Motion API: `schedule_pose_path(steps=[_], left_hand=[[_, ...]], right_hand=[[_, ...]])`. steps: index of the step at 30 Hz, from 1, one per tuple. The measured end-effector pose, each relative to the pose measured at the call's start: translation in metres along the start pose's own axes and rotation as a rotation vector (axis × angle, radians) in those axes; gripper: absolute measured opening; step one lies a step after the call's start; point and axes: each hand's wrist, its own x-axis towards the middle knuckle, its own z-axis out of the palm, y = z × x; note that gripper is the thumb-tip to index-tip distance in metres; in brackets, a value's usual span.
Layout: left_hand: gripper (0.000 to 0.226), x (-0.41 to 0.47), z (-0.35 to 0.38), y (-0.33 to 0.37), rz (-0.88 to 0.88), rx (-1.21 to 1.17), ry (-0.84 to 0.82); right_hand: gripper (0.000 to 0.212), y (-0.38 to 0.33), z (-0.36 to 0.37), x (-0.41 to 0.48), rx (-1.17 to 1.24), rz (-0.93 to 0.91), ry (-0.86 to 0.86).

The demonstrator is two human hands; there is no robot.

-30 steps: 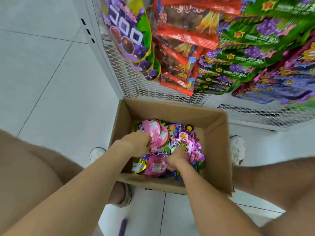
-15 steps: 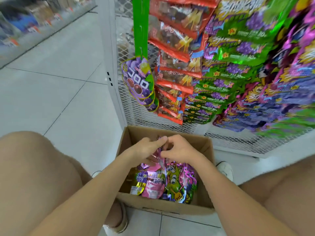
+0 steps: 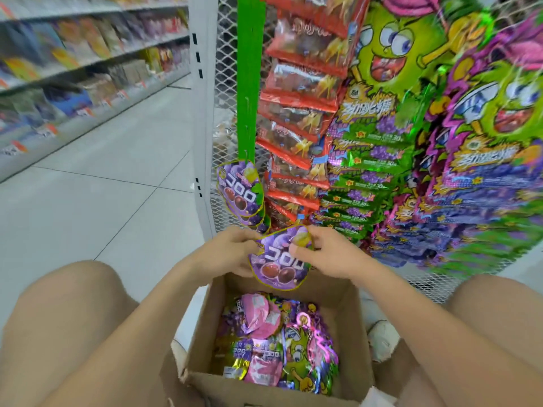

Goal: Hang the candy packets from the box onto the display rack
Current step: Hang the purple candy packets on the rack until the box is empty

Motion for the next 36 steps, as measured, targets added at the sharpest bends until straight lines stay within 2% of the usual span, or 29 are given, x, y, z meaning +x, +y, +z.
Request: schedule_pose_path(steps=[2, 4, 6, 9, 11, 15, 17, 20, 22, 25, 29, 36], left_hand=[[0.024, 0.004, -0.006, 0.009, 0.117, 0.058, 0.109], [0.017, 0.012, -0.014, 0.018, 0.318, 0.278, 0.371], [0.031, 0.020, -0.023, 0.031, 0.490, 0.421, 0.639], [0.050, 0.034, -0.044, 0.053, 0.618, 0.342, 0.847], [0.053, 0.043, -0.055, 0.069, 0.626, 0.285, 0.841], [0.047, 0.050, -0.057, 0.100, 0.596, -0.008, 0.630], [0.039, 0.049, -0.057, 0.106, 0.567, -0.130, 0.609], [0.020, 0.046, -0.059, 0.108, 0.549, -0.240, 0.600], [0.022, 0.042, -0.061, 0.107, 0.545, -0.303, 0.575], [0.023, 0.036, -0.061, 0.105, 0.516, -0.331, 0.554], [0.028, 0.030, -0.058, 0.100, 0.477, -0.322, 0.518], [0.025, 0.020, -0.058, 0.099, 0.495, -0.277, 0.518]], right_hand=[[0.067, -0.006, 0.005, 0.005, 0.078, -0.007, 0.146], [0.069, -0.016, 0.011, 0.009, 0.084, -0.068, 0.263], [0.065, -0.036, 0.011, 0.008, -0.003, -0.181, 0.355], [0.056, -0.064, 0.005, 0.011, -0.057, -0.283, 0.472], [0.050, -0.081, 0.000, 0.016, -0.064, -0.352, 0.508], [0.035, -0.105, -0.008, 0.033, -0.087, -0.401, 0.558], [0.033, -0.114, -0.010, 0.042, -0.053, -0.423, 0.586], [0.041, -0.129, -0.010, 0.054, 0.032, -0.456, 0.655], [0.047, -0.139, -0.007, 0.058, 0.089, -0.474, 0.693], [0.056, -0.145, 0.000, 0.060, 0.126, -0.442, 0.687], [0.053, -0.139, 0.005, 0.062, 0.209, -0.369, 0.660], [0.055, -0.142, 0.009, 0.055, 0.253, -0.345, 0.655]])
